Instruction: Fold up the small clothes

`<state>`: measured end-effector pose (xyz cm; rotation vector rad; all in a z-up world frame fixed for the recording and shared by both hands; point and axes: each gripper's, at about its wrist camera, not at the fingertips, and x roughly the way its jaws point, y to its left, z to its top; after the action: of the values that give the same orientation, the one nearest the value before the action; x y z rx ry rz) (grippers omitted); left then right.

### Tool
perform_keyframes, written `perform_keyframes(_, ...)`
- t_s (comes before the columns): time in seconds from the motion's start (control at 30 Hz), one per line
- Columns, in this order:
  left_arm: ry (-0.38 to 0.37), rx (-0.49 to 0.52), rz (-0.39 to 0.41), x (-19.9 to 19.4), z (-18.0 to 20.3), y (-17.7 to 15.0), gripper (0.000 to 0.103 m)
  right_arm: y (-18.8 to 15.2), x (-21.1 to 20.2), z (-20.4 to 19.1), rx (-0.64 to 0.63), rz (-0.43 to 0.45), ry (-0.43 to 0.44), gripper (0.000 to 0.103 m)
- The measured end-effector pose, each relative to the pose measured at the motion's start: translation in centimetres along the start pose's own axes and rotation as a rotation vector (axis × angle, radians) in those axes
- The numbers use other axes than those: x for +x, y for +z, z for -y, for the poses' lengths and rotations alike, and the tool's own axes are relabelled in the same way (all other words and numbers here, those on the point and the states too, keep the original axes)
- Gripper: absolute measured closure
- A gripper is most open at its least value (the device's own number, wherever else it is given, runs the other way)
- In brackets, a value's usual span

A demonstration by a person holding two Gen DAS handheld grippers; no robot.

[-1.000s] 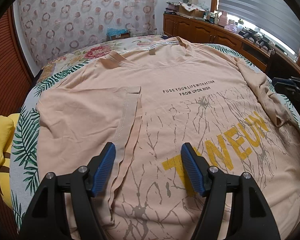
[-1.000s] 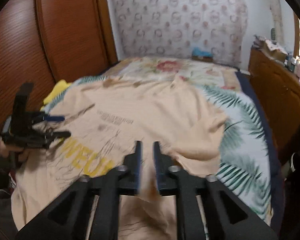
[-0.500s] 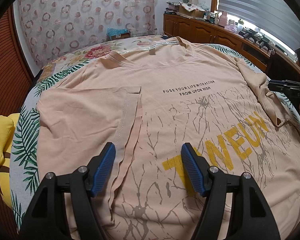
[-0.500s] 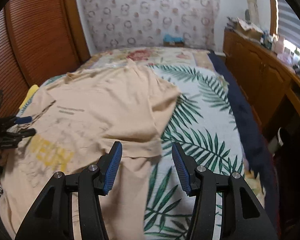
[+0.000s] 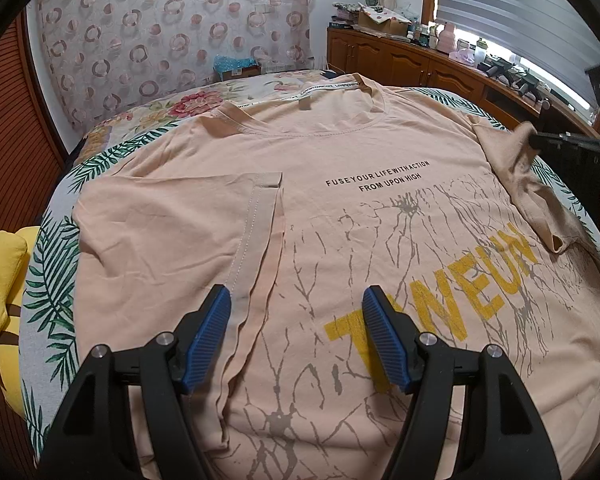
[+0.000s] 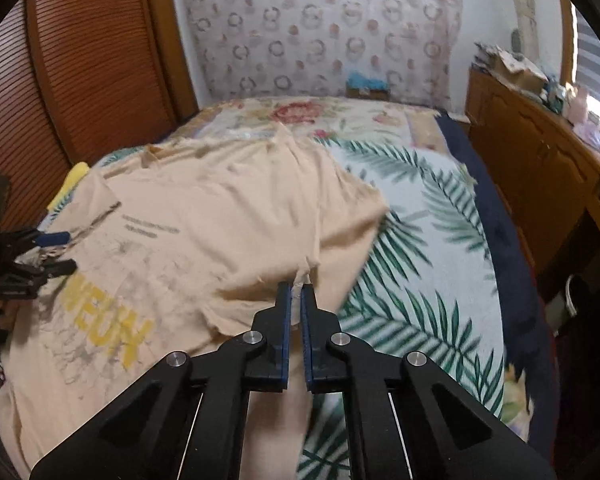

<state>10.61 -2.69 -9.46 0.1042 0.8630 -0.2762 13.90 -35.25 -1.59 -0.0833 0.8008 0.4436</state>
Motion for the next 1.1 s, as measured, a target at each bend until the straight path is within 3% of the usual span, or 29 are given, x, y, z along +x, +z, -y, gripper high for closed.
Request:
perform_keyframes(0.37,0.0,0.0,0.0,0.0,0.0,0.0,0.034,6.3,2.4,-7.6,-0.152,0.037,0.146,0.101)
perform_keyframes(0.4,0.0,0.0,0.001,0.0,0.0,0.0,0.034,6.8,2.8,-8.1,-0.155,0.041,0.169,0.097)
perform_keyframes(0.47,0.0,0.0,0.001,0.0,0.0,0.0,0.034,7.3,3.3,-8.6,-0.161,0.048,0.162,0.066)
perform_keyframes(0.5,0.0,0.0,0.001,0.0,0.0,0.0,0.034,7.4,3.3,-8.6,-0.157,0.051,0.143,0.062)
perform_keyframes(0.67,0.0,0.0,0.001,0.0,0.0,0.0,0.034,5.9,2.5,-6.7,-0.12,0.033,0.095,0.062)
perform_keyframes(0.83,0.0,0.0,0.001,0.0,0.0,0.0,0.034,2.6,2.6,-4.9,-0.108,-0.046,0.033,0.063)
perform_keyframes(1.1,0.0,0.0,0.001,0.0,0.0,0.0,0.033,-1.0,2.0,-6.7,-0.152,-0.083,0.025,0.067)
